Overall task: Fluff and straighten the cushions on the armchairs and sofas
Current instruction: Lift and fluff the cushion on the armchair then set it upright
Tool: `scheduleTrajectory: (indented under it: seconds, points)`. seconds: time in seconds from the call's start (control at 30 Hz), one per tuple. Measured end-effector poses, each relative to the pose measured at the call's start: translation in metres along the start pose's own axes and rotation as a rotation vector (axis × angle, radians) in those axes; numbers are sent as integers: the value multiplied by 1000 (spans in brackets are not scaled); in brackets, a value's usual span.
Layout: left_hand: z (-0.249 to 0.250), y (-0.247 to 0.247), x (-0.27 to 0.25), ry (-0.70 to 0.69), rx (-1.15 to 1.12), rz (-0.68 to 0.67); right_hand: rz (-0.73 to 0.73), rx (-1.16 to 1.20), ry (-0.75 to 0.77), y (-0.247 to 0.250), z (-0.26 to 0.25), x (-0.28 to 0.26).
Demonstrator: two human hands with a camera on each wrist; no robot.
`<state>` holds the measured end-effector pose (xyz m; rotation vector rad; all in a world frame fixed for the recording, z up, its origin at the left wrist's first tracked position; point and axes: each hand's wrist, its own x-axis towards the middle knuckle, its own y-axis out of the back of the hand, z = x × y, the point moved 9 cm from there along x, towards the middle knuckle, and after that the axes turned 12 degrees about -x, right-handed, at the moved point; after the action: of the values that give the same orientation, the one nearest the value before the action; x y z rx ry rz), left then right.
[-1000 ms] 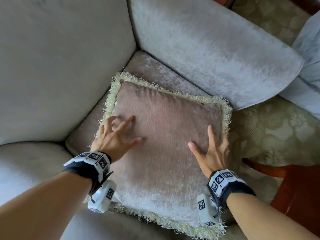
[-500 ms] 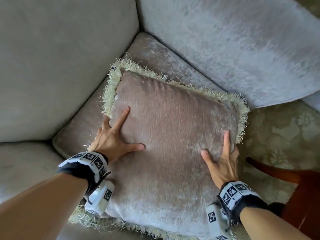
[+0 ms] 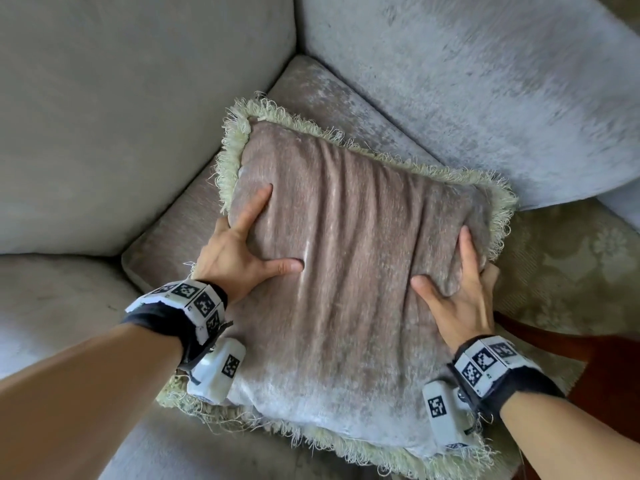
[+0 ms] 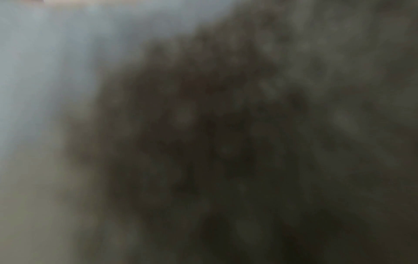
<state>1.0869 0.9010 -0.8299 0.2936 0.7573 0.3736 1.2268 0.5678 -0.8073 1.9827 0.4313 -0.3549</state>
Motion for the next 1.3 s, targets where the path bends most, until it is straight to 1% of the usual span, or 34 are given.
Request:
scheduleTrajectory:
  seconds: [0.1,0.23,0.4,0.53,0.67,0.8,0.87,0.97,1.03,1.13,1.23,1.3]
  points:
    - [16,20,-10,-56,-65,66,73,-10,82,21,-30,5]
    - [44,65,-21,-152,-165,184,157,-2,197,55,-92,17]
    - [70,125,-35,-252,-240,308,197,-19,321,83,-172,27]
    - [82,156,-43,-361,-298,430,229,-57,440,95,-220,41]
    - [91,155,-56,-513,-339,545,255,-46,596,107,-249,62]
    - [83,137,-80,-510,-398,727,280,-2,831,120,-273,74]
    - [85,133,-94,-538,-413,825,279,18,953,125,-288,82]
    - [88,138,-110,-600,-422,978,282,40,1127,126,-324,86]
    - [89,144,-119,-620,-430,1061,313,66,1194,127,-352,83]
    - [87,152,-128,-636,-382,1164,330,98,1280,118,-390,78]
    - [76,158,-127,-650,-338,1255,349,91,1358,102,-416,79]
    - [71,161,-122,-654,-356,1293,348,97,1389,90,-429,83]
